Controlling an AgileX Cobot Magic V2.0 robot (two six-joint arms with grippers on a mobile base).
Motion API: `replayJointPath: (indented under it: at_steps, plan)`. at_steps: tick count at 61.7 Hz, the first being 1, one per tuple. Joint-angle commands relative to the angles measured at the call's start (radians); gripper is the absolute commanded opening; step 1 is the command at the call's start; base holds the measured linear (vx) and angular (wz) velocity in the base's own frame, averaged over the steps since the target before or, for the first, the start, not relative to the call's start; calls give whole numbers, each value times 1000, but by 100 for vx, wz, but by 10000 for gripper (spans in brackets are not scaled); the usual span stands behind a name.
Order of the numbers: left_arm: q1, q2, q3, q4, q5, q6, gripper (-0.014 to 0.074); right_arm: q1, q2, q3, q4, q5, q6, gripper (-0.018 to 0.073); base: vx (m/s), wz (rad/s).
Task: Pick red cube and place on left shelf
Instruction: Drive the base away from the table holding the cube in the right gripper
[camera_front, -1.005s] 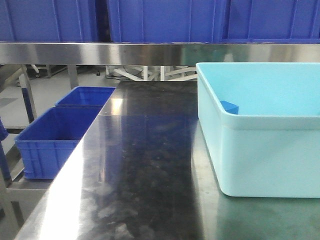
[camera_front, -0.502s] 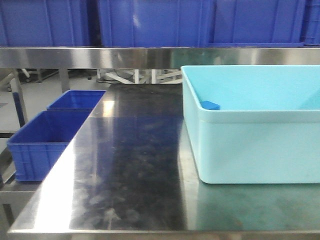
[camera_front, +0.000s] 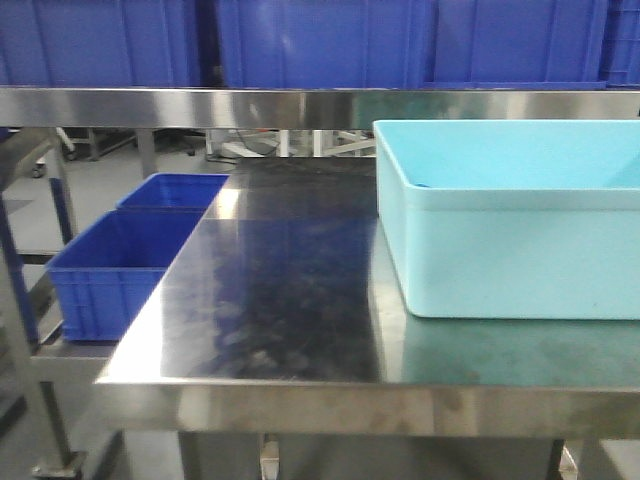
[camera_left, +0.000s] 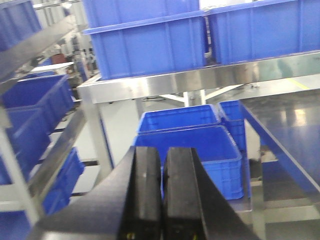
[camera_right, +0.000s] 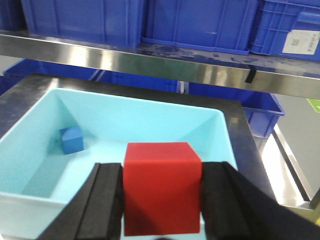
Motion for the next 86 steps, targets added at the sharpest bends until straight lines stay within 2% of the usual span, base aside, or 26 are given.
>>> replayJointPath:
  at_steps: [1, 40, 86]
  plan:
    - [-5, 7, 22, -5, -91, 1, 106, -7, 3, -33, -10, -88, -2, 60, -19, 15]
    - [-5, 7, 22, -5, -91, 1, 106, -7, 3, -33, -10, -88, -2, 60, -21, 24]
    - [-5, 7, 22, -5, -91, 1, 106, -7, 3, -33, -10, -88, -2, 60, -21, 44]
